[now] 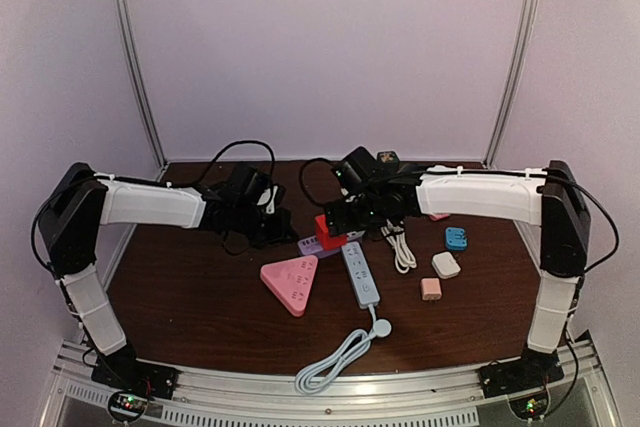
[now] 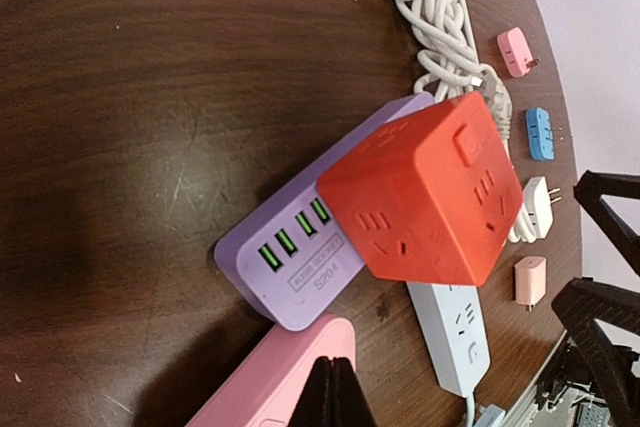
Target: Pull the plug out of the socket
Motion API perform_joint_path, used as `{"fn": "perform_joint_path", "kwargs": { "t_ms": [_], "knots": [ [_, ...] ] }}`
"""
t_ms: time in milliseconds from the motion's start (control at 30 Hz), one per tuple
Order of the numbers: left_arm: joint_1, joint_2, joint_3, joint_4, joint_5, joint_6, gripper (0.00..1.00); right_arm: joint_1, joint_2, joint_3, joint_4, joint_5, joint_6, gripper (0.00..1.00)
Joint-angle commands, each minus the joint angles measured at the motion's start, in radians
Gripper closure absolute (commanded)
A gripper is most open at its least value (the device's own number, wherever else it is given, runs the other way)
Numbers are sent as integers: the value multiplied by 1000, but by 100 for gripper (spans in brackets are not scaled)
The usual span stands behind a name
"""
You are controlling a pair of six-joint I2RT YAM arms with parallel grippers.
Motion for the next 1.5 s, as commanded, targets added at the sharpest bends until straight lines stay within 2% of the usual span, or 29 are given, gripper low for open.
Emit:
{"fn": "perform_joint_path", "kwargs": {
  "t_ms": [0,233,467,633,767,833,900,1000,1167,1467],
  "knots": [
    [15,-49,-35,56,-4,-16,100,15,102,137,-49,27,-63,18],
    [21,-61,-53,70,-1,-19,100,14,212,250,-109,24,-96,18],
    [23,-51,-63,98,12,-27,100,7,252,284,-115,39,-103,19],
    [23,-37,-55,112,25,-34,100,7,285,320,-117,21,-104,28],
    [23,-30,-54,123,30,-40,100,4,297,327,-106,14,-105,42],
    [24,-26,-56,129,32,-43,100,4,308,342,-111,6,-107,44],
    [24,-22,-59,135,32,-48,100,5,317,354,-114,1,-109,42],
    [29,-9,-61,145,43,-54,100,4,336,379,-125,0,-112,34],
    [32,23,-51,166,52,-62,100,-5,344,380,-122,8,-103,34],
    [37,92,-18,191,63,-67,100,-20,364,388,-113,-24,-102,27]
  ]
}}
